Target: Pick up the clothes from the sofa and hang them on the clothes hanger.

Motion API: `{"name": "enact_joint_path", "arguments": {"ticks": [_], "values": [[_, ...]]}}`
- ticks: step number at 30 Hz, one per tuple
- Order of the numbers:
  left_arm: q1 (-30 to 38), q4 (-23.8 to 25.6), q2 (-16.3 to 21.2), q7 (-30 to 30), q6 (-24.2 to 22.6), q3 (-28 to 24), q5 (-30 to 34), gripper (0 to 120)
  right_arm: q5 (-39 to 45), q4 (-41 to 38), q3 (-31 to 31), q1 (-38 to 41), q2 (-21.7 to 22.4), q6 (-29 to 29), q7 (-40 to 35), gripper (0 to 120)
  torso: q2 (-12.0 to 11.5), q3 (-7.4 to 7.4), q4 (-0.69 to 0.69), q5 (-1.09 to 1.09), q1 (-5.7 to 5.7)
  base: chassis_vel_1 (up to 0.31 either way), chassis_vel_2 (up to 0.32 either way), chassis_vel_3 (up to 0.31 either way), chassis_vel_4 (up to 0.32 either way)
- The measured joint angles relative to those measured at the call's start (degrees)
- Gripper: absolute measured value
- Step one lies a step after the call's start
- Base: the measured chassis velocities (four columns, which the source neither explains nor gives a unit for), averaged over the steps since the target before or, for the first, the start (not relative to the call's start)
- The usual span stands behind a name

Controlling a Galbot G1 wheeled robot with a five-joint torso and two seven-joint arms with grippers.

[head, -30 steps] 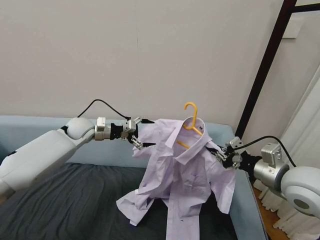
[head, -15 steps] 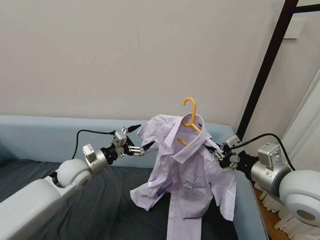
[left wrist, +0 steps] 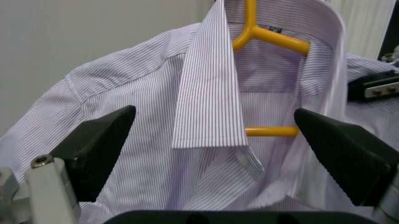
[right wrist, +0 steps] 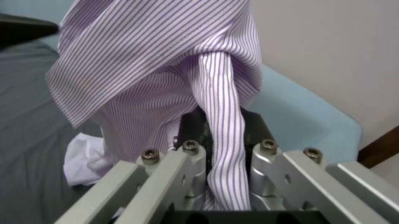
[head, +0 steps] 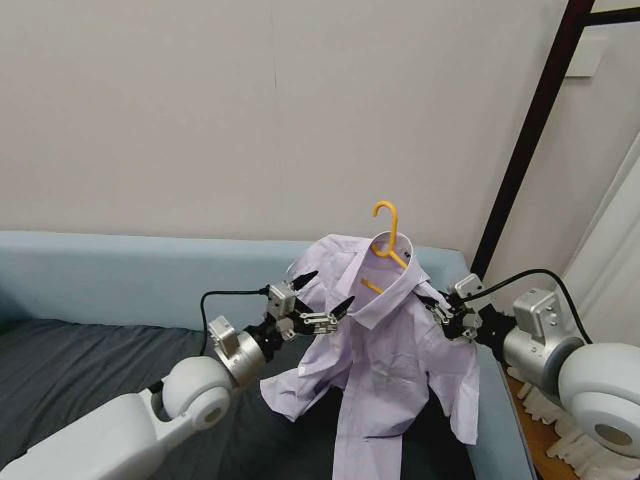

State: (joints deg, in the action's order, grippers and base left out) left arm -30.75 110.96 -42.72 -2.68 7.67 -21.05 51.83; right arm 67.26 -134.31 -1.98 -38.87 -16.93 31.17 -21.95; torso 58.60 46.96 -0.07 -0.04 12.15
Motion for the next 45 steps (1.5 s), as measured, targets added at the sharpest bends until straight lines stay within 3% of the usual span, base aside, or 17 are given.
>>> {"name": "enact_joint_path", "arguments": {"ticks": [6, 16, 25, 32, 45], "values": [[1.70, -2.03, -2.71, -2.53, -0.57, -1.69, -0.62, 97, 0.38, -0.70, -0.02, -0.12, 0.20, 0.09, -0.16, 7, 0.00, 0.00, 0.00, 0.00, 0.00, 0.000, 0.000, 0.000, 0.000], [2.27, -2.97, -2.97, -3.63, -0.91, -1.34, -1.06, 61, 2.36, -0.94, -0.03, 0.95, 0.05, -0.03, -1.09, 7, 0.00, 0.00, 0.02, 0.00, 0.00, 0.000, 0.000, 0.000, 0.000], [15.57, -6.85, -6.59, -4.93, -1.47, -6.36, 2.56, 24, 9.90, 0.41, -1.69, 6.12, 3.94, -0.11, -1.77, 7, 0.00, 0.01, -0.01, -0.01, 0.01, 0.000, 0.000, 0.000, 0.000], [21.66, -7.48, -7.70, -6.38, -2.75, -8.00, 4.50, 2, 14.49, 3.50, -2.67, 9.61, 7.89, 0.21, 0.35, 7, 0.00, 0.01, 0.01, 0.00, 0.01, 0.000, 0.000, 0.000, 0.000], [35.64, -9.07, -8.55, -12.93, -9.10, -13.36, 6.71, 1, 16.82, 4.23, -2.76, 13.65, 9.85, 0.25, 1.89, 7, 0.00, 0.01, 0.01, -0.01, 0.01, 0.000, 0.000, 0.000, 0.000]]}}
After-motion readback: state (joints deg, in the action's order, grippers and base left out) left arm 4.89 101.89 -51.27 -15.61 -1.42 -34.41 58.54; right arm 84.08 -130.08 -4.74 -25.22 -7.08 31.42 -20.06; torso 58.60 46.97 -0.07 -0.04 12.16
